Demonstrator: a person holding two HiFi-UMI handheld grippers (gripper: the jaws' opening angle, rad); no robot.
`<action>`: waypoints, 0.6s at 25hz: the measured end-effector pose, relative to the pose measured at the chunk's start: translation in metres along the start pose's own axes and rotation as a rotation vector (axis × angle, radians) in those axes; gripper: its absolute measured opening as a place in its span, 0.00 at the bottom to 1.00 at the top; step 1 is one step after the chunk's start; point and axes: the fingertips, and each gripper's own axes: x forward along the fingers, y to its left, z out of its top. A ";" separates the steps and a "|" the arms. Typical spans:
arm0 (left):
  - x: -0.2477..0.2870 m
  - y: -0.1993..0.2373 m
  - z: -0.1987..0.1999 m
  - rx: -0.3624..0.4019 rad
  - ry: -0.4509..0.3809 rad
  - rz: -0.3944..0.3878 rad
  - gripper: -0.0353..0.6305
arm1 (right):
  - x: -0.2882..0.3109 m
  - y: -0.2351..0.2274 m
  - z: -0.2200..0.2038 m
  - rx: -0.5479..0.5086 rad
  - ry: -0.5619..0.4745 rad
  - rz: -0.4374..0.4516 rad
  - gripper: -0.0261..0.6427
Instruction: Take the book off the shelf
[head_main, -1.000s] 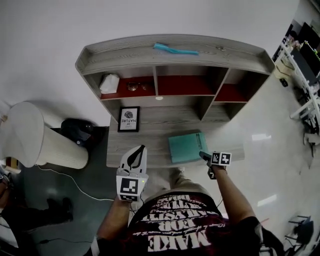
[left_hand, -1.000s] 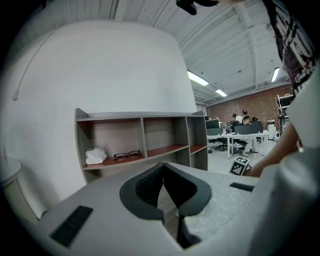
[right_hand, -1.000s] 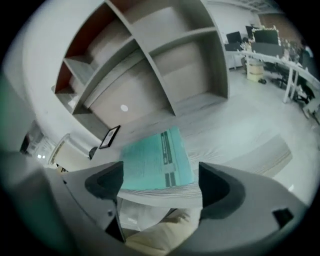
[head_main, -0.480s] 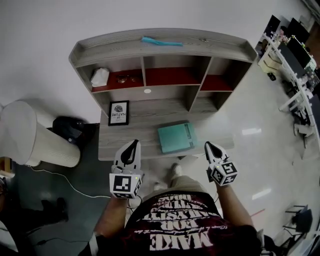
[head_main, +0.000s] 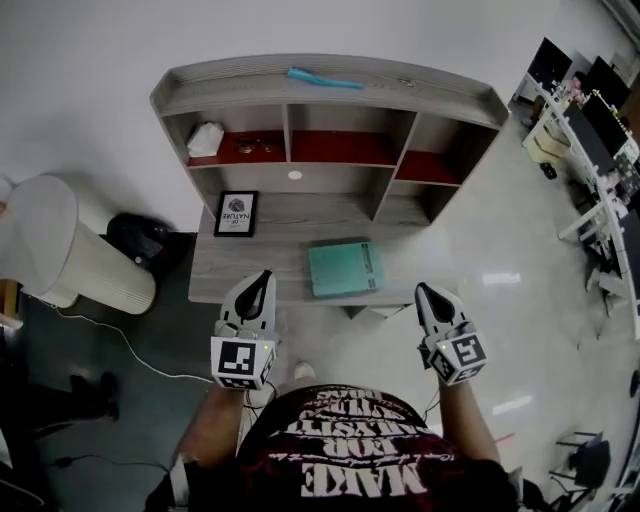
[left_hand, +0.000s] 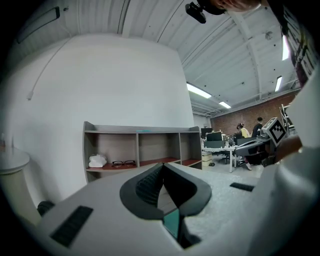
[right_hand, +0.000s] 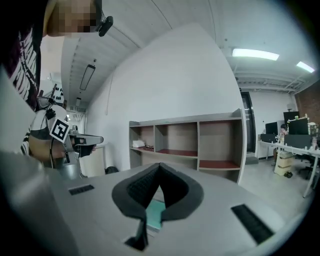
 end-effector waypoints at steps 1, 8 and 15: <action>-0.002 -0.005 -0.001 0.001 0.006 0.006 0.06 | -0.007 -0.003 0.001 -0.001 -0.002 0.006 0.04; -0.010 -0.091 -0.006 -0.012 0.062 -0.023 0.06 | -0.081 -0.028 0.003 -0.027 -0.003 0.010 0.04; -0.025 -0.187 -0.015 0.002 0.074 -0.035 0.06 | -0.140 -0.058 -0.006 -0.049 -0.037 0.036 0.04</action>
